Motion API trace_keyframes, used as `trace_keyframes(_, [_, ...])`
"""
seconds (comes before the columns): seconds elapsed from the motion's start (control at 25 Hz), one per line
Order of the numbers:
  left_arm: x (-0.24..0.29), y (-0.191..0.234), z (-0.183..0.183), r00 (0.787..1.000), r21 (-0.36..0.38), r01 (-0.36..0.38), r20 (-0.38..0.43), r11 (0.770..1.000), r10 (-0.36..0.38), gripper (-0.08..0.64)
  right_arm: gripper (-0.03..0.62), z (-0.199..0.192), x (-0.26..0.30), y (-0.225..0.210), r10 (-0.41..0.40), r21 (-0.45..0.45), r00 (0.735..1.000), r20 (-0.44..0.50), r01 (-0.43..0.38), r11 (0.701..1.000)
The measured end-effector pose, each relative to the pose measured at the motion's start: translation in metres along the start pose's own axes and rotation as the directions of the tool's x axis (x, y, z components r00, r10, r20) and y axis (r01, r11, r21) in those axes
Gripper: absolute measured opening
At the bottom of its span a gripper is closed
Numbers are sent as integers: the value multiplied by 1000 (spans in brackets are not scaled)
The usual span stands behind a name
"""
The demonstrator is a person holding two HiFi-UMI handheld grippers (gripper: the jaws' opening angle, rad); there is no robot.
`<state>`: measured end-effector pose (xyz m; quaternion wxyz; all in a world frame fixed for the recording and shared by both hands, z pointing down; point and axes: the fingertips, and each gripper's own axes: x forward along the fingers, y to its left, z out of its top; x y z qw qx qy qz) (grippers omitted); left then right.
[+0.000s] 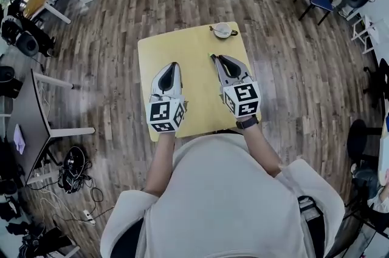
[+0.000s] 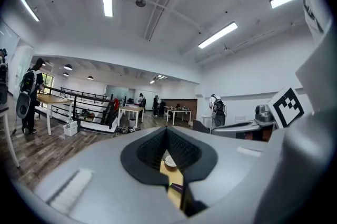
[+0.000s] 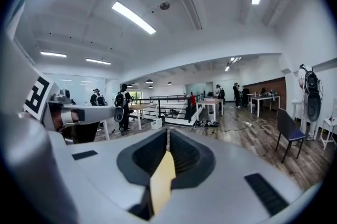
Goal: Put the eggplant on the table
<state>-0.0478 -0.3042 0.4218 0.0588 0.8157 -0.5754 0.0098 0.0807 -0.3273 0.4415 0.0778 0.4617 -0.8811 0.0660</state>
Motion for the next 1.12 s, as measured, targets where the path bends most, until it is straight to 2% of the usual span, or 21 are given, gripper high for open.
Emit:
trace_keyframes(0.2, [2,2,7,1000,24,-5,25,1000,5,8,9,12,0,-1,-19,-67,999,33,21,998])
trace_keyframes(0.4, [7,-1,7,999,38,12,32,999,-14,8,9,17,0,-5,-31,-57,998,58,34,998])
trace_keyframes(0.84, [10,0,1,1000,63,20,15,998,-21,8,9,22,2,-4,-46,-69,998,48,49,996])
trace_keyframes(1.12, [-13,12,-20,999,46,1,-37,999,1,8,9,2,1,31,-7,-99,1000,-9,6,995])
